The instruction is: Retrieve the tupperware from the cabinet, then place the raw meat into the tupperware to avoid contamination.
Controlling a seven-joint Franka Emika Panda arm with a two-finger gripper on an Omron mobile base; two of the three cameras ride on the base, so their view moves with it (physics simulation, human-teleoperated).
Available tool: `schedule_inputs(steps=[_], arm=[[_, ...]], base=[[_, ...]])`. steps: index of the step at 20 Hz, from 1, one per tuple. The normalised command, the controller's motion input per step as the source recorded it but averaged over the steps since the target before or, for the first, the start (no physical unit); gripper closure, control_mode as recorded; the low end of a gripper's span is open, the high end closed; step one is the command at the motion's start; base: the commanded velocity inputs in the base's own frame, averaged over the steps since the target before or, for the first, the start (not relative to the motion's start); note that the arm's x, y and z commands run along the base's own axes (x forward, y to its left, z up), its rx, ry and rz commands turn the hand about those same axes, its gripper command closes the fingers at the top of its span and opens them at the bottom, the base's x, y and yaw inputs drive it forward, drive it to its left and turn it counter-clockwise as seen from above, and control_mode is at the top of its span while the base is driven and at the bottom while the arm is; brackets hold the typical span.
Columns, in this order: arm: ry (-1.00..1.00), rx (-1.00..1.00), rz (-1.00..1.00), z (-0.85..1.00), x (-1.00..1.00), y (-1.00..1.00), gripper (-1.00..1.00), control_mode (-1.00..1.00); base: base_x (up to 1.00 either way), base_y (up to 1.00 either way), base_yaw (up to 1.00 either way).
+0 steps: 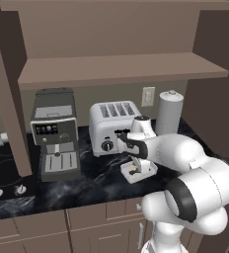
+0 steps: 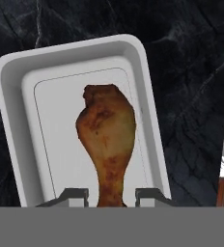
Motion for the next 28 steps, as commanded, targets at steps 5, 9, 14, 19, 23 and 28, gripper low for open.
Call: schedule_inputs(steps=[5, 9, 14, 19, 23, 28], arm=[[0.00, 0.00, 0.00, 0.00, 0.01, 0.00, -1.00, -1.00], [0.00, 0.00, 0.00, 0.00, 0.00, 0.00, -1.00, -1.00], [0.00, 0.00, 0.00, 0.11, -0.03, 0.00, -1.00, -1.00], [0.00, -0.01, 0.00, 0.41, -0.17, 0.01, -1.00, -1.00], [-0.02, -0.05, 0.00, 0.53, -0.22, 0.12, -1.00, -1.00], [0.00, -0.09, 0.00, 0.50, -0.26, 0.22, -1.00, -1.00]], base=[[0.00, 0.00, 0.00], [0.00, 0.00, 0.00], [0.00, 0.00, 0.00], [0.00, 0.00, 0.00], [0.00, 0.00, 0.00], [0.00, 0.00, 0.00]])
